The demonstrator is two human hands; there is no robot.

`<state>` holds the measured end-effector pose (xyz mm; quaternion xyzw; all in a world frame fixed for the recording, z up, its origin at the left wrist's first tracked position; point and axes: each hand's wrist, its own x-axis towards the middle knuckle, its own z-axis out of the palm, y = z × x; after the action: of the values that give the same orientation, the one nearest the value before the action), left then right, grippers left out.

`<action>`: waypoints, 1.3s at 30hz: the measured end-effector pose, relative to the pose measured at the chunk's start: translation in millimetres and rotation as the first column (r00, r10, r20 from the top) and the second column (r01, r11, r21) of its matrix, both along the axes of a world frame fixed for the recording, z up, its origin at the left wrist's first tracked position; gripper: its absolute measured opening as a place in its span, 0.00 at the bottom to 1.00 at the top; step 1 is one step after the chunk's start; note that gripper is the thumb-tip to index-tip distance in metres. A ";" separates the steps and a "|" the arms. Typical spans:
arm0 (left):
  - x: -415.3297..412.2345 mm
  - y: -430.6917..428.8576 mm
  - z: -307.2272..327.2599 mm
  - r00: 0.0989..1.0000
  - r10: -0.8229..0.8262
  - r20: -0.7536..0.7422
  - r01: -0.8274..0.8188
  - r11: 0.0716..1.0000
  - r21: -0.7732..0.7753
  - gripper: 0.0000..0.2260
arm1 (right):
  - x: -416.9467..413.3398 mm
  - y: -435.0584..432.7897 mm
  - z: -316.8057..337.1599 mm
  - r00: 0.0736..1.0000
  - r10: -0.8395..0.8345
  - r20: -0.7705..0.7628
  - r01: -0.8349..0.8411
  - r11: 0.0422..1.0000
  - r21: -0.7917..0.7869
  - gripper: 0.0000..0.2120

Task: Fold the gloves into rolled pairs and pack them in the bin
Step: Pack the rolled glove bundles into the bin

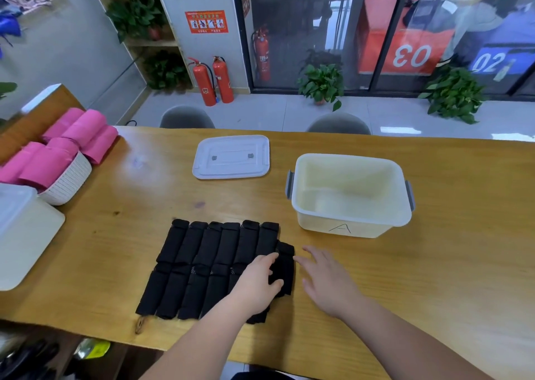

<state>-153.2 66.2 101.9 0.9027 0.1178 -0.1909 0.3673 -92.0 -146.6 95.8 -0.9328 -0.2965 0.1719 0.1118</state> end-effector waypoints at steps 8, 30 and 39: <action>4.5 -17.8 -4.8 0.999 0.006 -0.045 -0.008 0.999 -0.038 0.32 | 0.1 -5.5 -10.2 0.980 0.029 -0.198 -0.041 0.998 -0.056 0.34; 20.8 -47.6 -0.5 0.783 0.457 -0.422 -0.621 0.594 -0.511 0.16 | 2.2 -23.9 11.7 0.787 -0.253 -0.563 0.463 0.846 0.266 0.16; 26.1 -16.4 64.1 0.831 0.452 -0.323 -0.538 0.508 -0.672 0.19 | 20.9 3.8 66.2 0.854 -0.230 -0.467 0.457 0.760 0.463 0.11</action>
<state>-127.1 49.8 166.0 0.5899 0.3021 -0.1560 0.7325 -71.1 -142.8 162.0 -0.8452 -0.1258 0.2320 0.4647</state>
